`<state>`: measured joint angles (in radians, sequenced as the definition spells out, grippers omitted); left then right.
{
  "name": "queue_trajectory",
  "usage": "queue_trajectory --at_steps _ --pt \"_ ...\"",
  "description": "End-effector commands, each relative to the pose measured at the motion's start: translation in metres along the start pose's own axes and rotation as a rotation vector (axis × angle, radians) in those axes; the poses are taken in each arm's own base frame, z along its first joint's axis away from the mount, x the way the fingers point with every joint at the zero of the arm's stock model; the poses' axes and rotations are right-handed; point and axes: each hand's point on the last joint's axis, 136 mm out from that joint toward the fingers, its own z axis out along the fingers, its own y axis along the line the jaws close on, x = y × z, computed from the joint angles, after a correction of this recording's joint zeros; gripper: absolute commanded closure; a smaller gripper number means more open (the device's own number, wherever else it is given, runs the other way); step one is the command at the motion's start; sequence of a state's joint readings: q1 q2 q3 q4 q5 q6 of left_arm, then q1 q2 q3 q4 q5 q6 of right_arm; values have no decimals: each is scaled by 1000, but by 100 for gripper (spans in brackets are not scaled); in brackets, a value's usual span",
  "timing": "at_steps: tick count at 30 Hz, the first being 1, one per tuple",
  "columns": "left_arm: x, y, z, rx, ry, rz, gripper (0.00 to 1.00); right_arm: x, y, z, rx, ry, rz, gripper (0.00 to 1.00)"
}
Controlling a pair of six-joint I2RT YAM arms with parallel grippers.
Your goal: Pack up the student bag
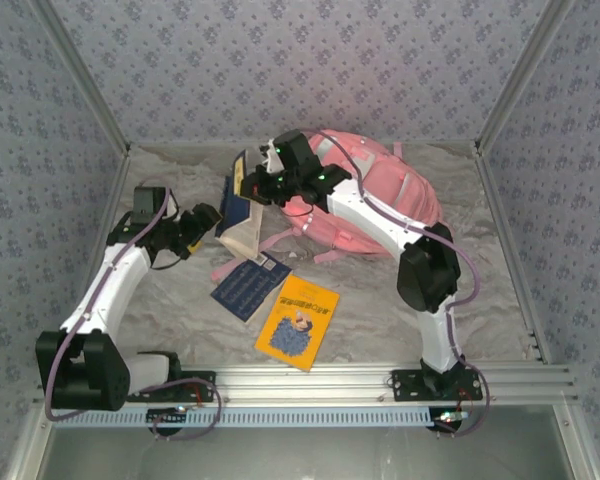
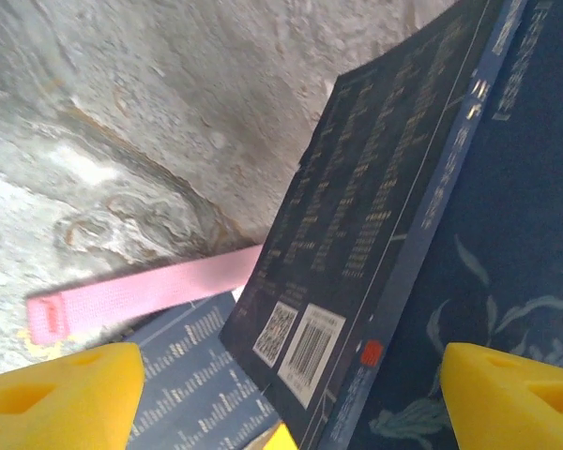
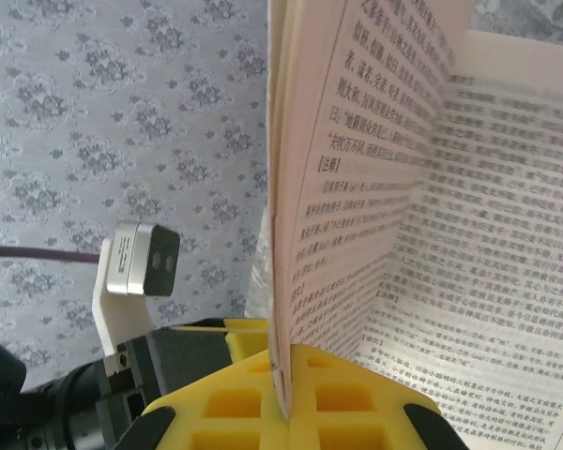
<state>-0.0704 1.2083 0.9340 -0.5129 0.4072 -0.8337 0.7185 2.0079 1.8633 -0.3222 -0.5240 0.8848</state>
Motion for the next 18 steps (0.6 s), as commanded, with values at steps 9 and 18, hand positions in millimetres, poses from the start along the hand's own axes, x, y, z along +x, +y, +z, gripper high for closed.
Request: queue_trajectory --at_steps 9,18 --pt "32 -59 -27 262 51 86 18 25 37 -73 -10 -64 -132 100" --pt "36 -37 -19 199 34 103 19 69 8 -74 66 -3 -111 100"
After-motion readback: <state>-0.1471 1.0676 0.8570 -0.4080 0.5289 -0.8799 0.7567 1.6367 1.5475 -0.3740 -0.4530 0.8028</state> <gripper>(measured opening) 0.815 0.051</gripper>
